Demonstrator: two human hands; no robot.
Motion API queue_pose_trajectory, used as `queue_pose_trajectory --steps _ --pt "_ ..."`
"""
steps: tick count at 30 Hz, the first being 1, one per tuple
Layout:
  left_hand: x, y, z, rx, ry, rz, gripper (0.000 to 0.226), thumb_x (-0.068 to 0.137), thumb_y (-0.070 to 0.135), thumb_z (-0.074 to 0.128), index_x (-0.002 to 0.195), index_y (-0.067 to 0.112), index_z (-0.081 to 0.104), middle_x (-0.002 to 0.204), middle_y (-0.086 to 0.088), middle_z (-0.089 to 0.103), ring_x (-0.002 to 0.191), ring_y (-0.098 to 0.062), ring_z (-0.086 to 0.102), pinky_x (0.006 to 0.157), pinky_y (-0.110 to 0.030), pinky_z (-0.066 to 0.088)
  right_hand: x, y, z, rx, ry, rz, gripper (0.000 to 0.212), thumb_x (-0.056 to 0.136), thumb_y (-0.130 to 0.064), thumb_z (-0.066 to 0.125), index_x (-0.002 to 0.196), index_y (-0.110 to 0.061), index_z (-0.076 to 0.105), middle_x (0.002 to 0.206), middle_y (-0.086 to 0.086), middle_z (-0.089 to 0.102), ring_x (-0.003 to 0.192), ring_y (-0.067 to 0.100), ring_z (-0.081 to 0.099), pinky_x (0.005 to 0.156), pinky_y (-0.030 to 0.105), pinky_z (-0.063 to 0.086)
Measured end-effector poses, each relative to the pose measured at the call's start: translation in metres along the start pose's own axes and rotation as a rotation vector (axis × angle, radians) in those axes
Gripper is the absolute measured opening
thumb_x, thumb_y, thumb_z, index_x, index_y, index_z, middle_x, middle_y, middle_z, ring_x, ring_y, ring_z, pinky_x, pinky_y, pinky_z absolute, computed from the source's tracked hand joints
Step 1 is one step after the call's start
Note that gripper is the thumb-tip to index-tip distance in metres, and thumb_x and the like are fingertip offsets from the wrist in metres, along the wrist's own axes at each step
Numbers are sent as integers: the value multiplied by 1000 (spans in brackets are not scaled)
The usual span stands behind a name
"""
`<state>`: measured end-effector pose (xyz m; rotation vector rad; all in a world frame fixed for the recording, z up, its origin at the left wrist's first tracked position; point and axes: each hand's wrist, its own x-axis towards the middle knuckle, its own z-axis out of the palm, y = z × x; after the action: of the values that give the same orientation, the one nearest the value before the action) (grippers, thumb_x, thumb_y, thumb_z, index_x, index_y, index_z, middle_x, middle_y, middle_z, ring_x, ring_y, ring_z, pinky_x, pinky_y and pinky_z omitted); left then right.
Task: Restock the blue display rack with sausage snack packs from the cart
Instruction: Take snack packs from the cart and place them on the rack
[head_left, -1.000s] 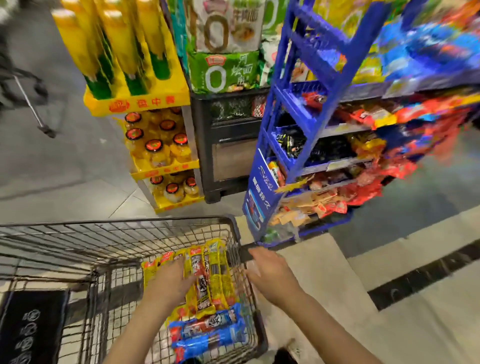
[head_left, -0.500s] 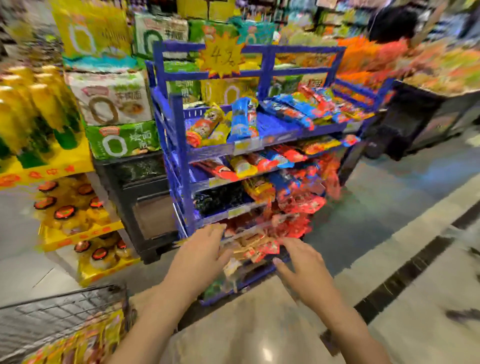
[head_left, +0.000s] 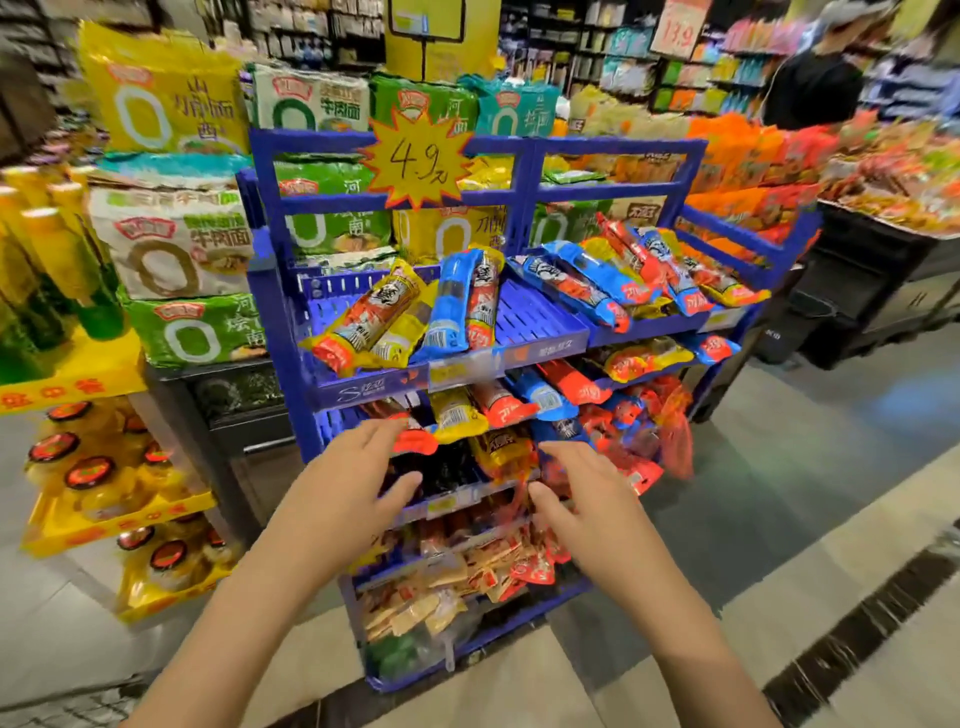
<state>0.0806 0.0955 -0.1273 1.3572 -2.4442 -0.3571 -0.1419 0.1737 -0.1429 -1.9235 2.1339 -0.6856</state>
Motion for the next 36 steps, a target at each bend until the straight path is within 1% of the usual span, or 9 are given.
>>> queue_pose_trajectory --steps 6,12,17,19,22,25,28,33,36 --pt "79 -10 -26 23 157 -17 49 96 30 46 141 17 35 139 -3 44 127 -23 41 98 -36 37 95 -2 -23 23 54 -113 41 96 -31 49 135 -18 45 133 0 50 123 20 45 101 37 38" --pt "137 -35 -34 119 165 -175 37 95 22 46 130 10 44 120 -13 52 112 -34 49 89 -45 43 179 -4 -25 31 11 -27 43 98 -32 45 135 -12 43 133 8 50 118 27 50 94 41 42" --pt "172 -51 -23 206 54 -370 44 96 28 44 135 7 39 127 -18 50 114 -37 49 90 -43 43 241 1 -8 13 -106 106 31 97 -36 45 105 -6 49 103 13 56 100 34 55 74 39 43" --pt "179 -57 -19 206 48 -416 38 95 30 44 124 6 44 119 -19 54 108 -37 52 83 -41 44 259 3 1 67 -145 140 42 95 -40 46 115 -2 47 112 17 58 103 35 56 74 39 43" --pt "185 -62 -17 164 87 -476 30 93 32 49 108 5 48 107 -18 57 98 -36 55 71 -37 40 278 0 11 147 -153 155 64 92 -43 51 135 1 32 123 20 56 110 36 55 76 38 44" --pt "186 -60 -17 155 125 -487 30 90 35 55 104 8 52 100 -14 58 92 -33 57 66 -34 39 286 -2 20 255 -123 193 73 88 -41 59 138 1 26 120 19 57 104 35 58 66 32 41" --pt "184 -57 -20 171 172 -481 30 89 36 57 102 9 54 88 -8 51 88 -31 57 62 -32 32 291 1 22 365 -60 258 71 82 -36 67 132 1 33 120 21 55 102 36 58 66 33 39" --pt "179 -48 -28 193 328 -421 26 90 34 57 106 13 55 96 -8 55 90 -29 55 61 -34 35 294 14 6 514 107 256 50 76 -30 68 111 2 53 114 21 57 91 35 59 65 32 40" --pt "178 -39 -33 174 455 -371 26 88 34 57 107 16 56 98 -6 58 90 -28 56 64 -37 41 288 23 -12 654 163 189 43 72 -33 64 104 -6 57 109 19 58 86 31 58 63 31 41"
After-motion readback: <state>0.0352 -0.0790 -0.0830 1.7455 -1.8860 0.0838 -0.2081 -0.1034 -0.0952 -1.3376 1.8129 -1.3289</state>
